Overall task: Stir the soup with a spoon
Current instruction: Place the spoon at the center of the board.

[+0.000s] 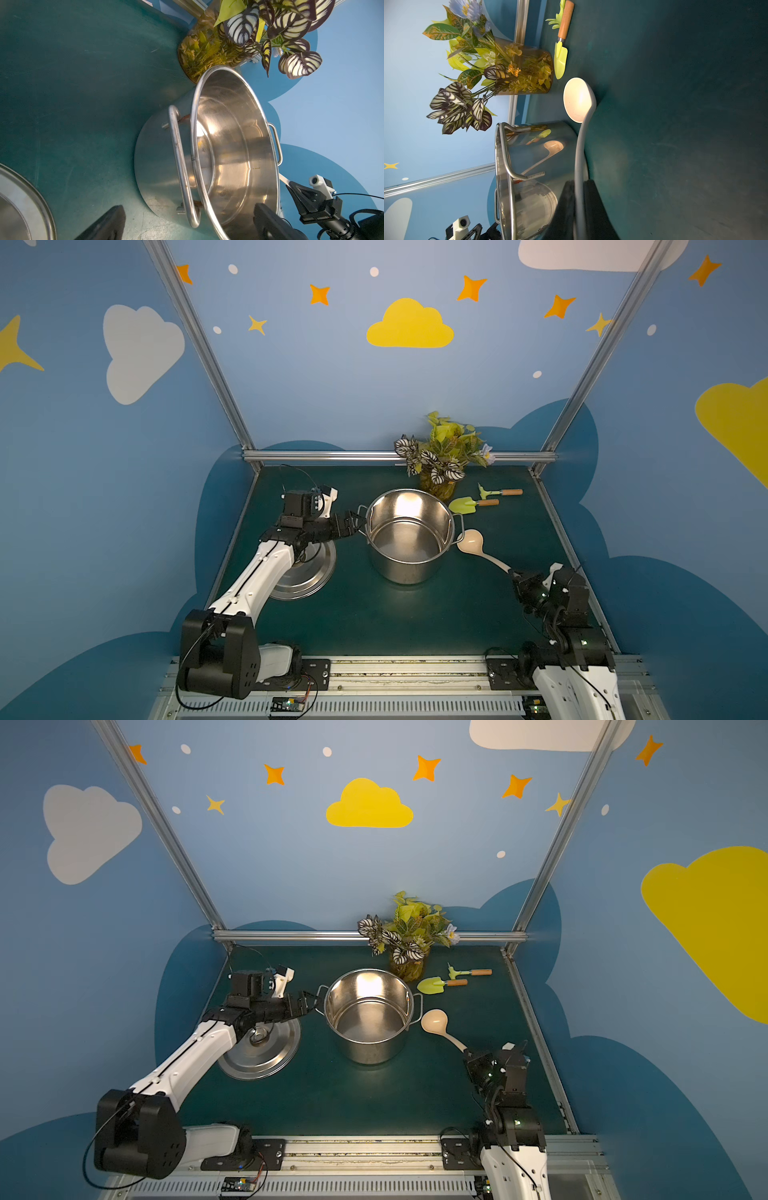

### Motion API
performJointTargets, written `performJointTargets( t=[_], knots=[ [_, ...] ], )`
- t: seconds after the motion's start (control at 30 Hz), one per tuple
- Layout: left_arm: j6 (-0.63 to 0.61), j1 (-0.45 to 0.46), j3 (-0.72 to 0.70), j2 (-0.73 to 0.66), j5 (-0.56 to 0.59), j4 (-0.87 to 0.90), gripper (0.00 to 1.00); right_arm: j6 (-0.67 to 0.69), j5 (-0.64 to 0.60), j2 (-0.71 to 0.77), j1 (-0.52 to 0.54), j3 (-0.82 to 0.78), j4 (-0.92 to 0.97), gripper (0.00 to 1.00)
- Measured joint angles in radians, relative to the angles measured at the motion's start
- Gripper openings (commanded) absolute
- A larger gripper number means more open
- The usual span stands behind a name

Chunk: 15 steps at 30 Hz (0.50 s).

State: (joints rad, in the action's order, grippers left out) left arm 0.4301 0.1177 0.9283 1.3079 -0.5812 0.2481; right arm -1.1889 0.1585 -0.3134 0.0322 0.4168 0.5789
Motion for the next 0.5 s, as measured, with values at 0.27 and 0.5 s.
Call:
performJointTargets(
  t=[0.27, 0.5],
  knots=[
    [-0.001, 0.0, -0.003, -0.011, 0.017, -0.009, 1.0, -0.003, -0.001, 0.099, 0.0, -0.114, -0.04, 0.19],
    [-0.007, 0.0, -0.015, -0.02, 0.038, -0.023, 1.0, 0.035, -0.03, 0.091, -0.001, -0.166, 0.07, 0.55]
  ],
)
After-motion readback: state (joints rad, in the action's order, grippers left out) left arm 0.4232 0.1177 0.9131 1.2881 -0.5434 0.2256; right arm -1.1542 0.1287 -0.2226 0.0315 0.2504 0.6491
